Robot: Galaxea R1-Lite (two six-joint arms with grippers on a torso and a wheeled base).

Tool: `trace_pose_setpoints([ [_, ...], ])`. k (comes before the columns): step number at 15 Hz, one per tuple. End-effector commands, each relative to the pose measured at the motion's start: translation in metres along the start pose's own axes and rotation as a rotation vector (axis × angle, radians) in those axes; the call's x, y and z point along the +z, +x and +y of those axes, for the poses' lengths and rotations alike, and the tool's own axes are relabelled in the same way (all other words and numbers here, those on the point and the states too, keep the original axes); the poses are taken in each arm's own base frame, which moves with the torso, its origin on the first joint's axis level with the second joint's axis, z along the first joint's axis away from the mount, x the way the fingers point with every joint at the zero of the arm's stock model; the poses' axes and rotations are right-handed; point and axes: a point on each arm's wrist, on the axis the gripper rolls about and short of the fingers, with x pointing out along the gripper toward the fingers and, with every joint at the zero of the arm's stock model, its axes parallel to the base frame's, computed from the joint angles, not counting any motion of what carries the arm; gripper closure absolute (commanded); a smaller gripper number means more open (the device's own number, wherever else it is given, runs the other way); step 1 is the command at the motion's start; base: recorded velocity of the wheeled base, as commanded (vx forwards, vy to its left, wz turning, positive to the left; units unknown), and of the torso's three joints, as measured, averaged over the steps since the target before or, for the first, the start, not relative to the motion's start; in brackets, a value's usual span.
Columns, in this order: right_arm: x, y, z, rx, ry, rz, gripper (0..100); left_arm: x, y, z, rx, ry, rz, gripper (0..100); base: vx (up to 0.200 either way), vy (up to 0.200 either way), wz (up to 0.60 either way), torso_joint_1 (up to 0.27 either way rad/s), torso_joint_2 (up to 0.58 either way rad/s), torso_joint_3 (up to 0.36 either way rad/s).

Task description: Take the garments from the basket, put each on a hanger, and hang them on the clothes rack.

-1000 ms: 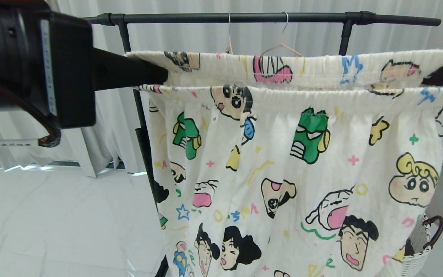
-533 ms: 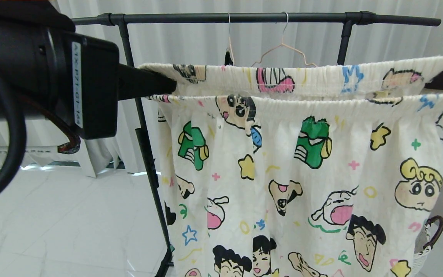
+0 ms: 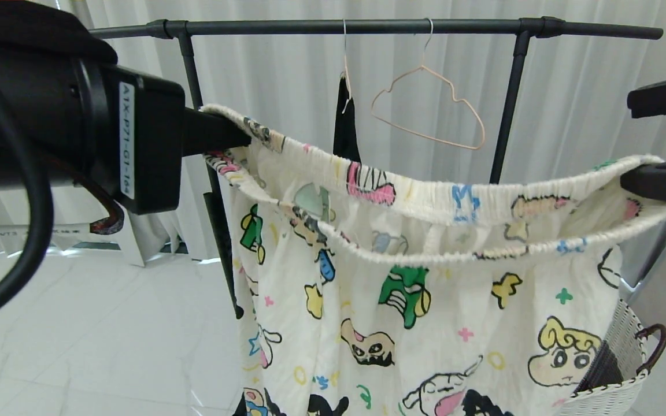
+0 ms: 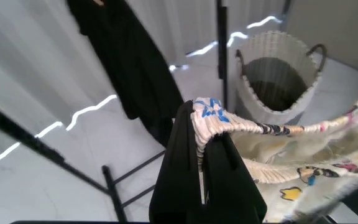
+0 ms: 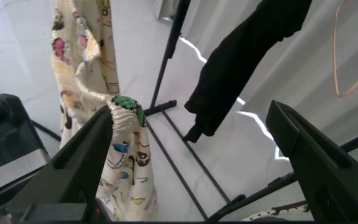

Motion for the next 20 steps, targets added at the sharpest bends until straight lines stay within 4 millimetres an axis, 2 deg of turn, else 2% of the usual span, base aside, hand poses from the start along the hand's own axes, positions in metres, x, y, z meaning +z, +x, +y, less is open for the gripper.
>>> trace_pose_setpoints([
  [1,0.000,-0.004,0.000,0.005,0.001,-0.009,0,-0.004,0.010,0.000,0.080,0.002,0.034,100,0.000,0.000,0.00,0.000,0.00,0.000],
  [3,-0.001,-0.007,0.000,0.011,0.003,-0.014,0,-0.008,0.015,0.004,0.160,0.000,0.058,100,0.000,0.000,0.00,0.000,0.00,0.000],
  [6,-0.013,-0.006,-0.005,-0.053,0.009,0.031,0,-0.014,0.011,0.005,0.161,0.006,0.071,100,0.000,0.000,0.00,0.000,0.00,0.000],
  [10,-0.034,-0.009,-0.036,-0.546,0.005,0.223,0,-0.021,0.000,0.014,0.191,-0.002,0.072,100,0.000,0.000,0.00,0.000,0.00,0.000],
  [12,-0.045,-0.013,-0.044,-0.715,-0.031,0.352,0,-0.022,-0.001,0.015,0.197,-0.004,0.073,100,0.000,0.000,0.00,0.000,0.00,0.000],
  [15,-0.057,-0.012,-0.048,-0.821,-0.068,0.435,0,-0.023,0.000,0.015,0.198,-0.002,0.076,100,0.000,0.000,0.00,0.000,0.00,0.000],
  [20,-0.078,-0.015,-0.044,-0.862,-0.066,0.398,0,-0.031,0.000,0.015,0.252,0.013,0.103,100,0.000,0.000,0.00,0.000,0.00,0.000],
])
